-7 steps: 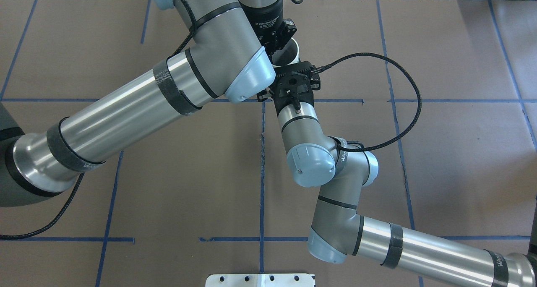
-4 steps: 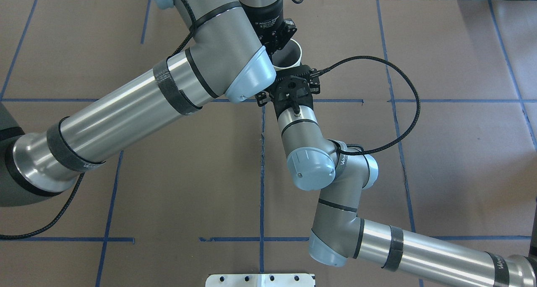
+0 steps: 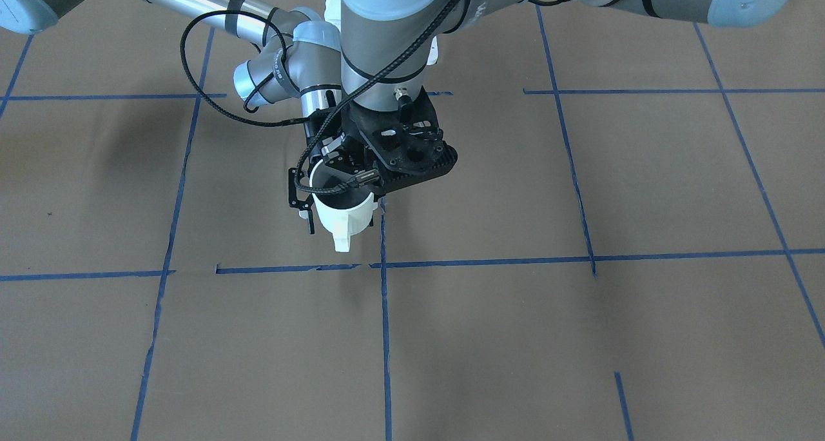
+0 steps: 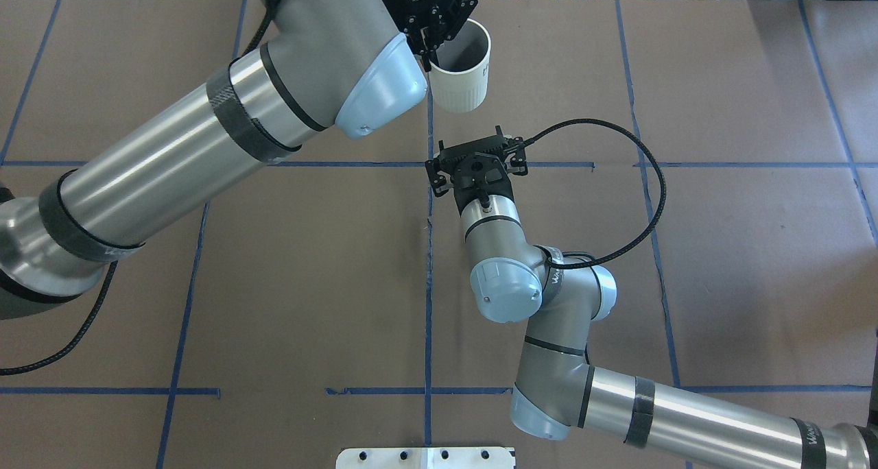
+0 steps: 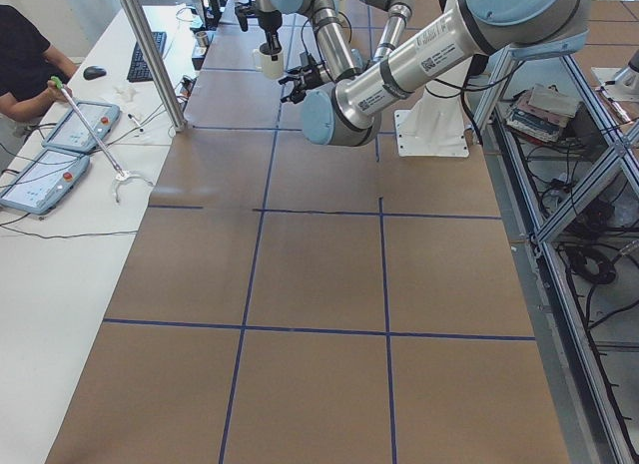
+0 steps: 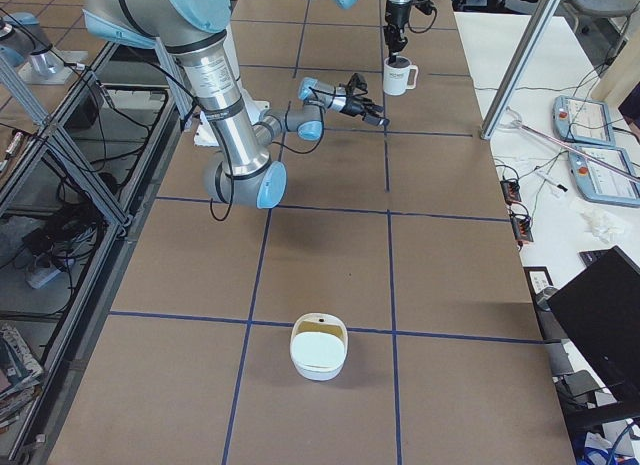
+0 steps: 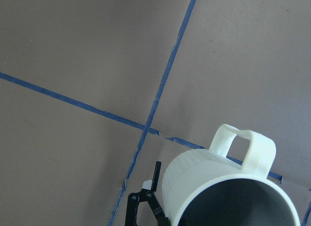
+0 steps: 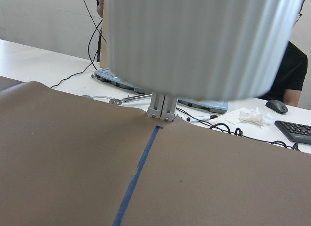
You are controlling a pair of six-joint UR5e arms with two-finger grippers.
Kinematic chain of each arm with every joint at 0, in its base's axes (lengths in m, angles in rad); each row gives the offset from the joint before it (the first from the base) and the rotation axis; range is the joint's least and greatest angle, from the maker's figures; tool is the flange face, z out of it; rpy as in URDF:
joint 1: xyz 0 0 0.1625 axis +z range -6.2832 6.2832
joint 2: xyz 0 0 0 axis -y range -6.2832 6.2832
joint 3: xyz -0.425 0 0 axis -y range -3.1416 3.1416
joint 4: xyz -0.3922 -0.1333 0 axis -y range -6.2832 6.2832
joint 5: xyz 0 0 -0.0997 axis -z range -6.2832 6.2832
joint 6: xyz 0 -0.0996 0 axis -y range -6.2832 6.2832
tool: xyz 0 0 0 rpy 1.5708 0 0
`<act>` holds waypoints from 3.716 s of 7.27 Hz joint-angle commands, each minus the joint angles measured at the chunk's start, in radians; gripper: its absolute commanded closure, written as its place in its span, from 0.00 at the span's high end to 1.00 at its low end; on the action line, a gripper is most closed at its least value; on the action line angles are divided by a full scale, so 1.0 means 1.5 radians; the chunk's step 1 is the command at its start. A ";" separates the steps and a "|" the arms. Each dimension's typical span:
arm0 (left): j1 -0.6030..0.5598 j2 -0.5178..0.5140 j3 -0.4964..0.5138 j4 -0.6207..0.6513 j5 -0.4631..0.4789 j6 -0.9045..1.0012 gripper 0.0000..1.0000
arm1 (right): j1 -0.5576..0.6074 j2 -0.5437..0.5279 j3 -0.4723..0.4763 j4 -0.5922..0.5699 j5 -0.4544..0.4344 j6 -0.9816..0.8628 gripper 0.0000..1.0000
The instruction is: Left arm hands cup to right arm to dump lemon
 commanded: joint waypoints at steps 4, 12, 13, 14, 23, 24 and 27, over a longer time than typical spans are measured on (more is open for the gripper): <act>-0.054 0.374 -0.336 -0.037 -0.003 0.185 0.00 | 0.053 -0.180 0.179 0.000 0.184 0.000 1.00; -0.142 0.806 -0.311 -0.302 -0.043 0.300 0.00 | 0.606 -0.547 0.362 -0.101 0.979 -0.264 1.00; -0.142 0.829 -0.259 -0.416 -0.043 0.258 0.00 | 0.665 -0.547 0.363 -0.158 1.029 -0.339 1.00; -0.142 0.858 -0.248 -0.466 -0.042 0.258 0.00 | 0.690 -0.549 0.365 -0.200 1.037 -0.380 1.00; -0.137 0.879 -0.232 -0.473 -0.045 0.218 0.63 | 0.704 -0.551 0.367 -0.229 1.067 -0.394 1.00; -0.137 0.878 -0.235 -0.472 -0.045 0.218 1.00 | 0.704 -0.551 0.367 -0.229 1.066 -0.394 1.00; -0.146 0.921 -0.355 -0.462 -0.076 0.221 1.00 | 0.705 -0.553 0.369 -0.238 1.067 -0.395 1.00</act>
